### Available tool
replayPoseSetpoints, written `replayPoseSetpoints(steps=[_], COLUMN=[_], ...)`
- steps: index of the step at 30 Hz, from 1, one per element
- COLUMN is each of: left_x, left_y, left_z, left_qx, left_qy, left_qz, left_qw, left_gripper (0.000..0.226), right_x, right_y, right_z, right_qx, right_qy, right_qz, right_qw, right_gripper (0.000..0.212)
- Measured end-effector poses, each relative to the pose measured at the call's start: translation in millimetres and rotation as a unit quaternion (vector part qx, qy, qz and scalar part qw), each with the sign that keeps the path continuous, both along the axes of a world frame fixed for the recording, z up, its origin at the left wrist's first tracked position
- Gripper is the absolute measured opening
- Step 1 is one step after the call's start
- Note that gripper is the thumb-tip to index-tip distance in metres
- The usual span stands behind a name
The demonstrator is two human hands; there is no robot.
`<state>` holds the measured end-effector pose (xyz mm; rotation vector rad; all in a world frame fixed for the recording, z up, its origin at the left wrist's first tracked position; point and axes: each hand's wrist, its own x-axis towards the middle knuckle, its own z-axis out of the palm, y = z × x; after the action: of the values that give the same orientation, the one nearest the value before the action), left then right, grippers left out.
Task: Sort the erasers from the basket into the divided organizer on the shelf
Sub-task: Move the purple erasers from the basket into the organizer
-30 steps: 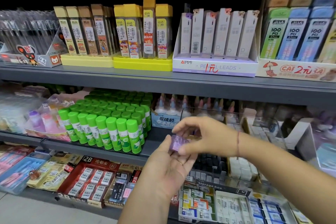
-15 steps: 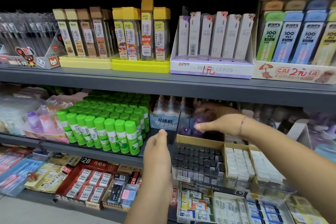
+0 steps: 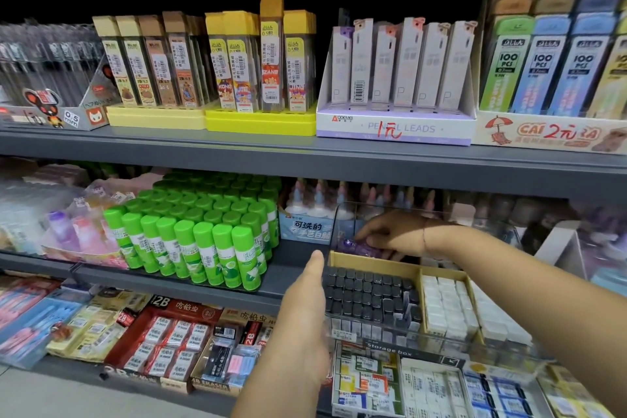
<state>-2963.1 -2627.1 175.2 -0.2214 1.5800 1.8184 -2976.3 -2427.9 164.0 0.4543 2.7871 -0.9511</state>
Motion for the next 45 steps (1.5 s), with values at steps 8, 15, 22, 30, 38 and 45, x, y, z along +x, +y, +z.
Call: replayPoseSetpoints(steps=[8, 15, 22, 30, 38, 45], left_x=[-3.5, -6.6, -11.6, 10.6, 79.0, 124.8], left_y=[0.8, 0.5, 0.6, -4.2, -17.5, -59.5], left_z=[-7.7, -13.0, -20.3, -31.7, -125.1, -217.3], left_qx=[-0.002, 0.000, -0.012, -0.064, -0.262, -0.370], left_qy=[0.001, 0.003, 0.011, 0.048, 0.216, 0.329], left_qz=[-0.003, -0.006, -0.003, 0.016, -0.162, -0.340], left_qw=[1.000, 1.000, 1.000, 0.997, 0.927, 0.799], left_gripper=[0.061, 0.063, 0.062, 0.045, 0.046, 0.072], right_x=[-11.6, -16.0, -11.7, 67.3, 231.1, 334.7], right_y=[-0.4, 1.5, 1.5, -26.1, -41.8, -37.8], right_z=[-8.5, -11.2, -4.1, 36.8, -102.1, -308.6], right_qx=[0.094, 0.029, -0.030, -0.111, -0.283, -0.029], right_qy=[-0.020, -0.095, -0.105, 0.136, -0.008, -0.336], right_qz=[0.012, -0.061, -0.071, -0.064, -0.050, 0.064], right_qw=[0.995, 0.993, 0.991, 0.982, 0.958, 0.939], right_gripper=[0.024, 0.057, 0.059, 0.042, 0.024, 0.100])
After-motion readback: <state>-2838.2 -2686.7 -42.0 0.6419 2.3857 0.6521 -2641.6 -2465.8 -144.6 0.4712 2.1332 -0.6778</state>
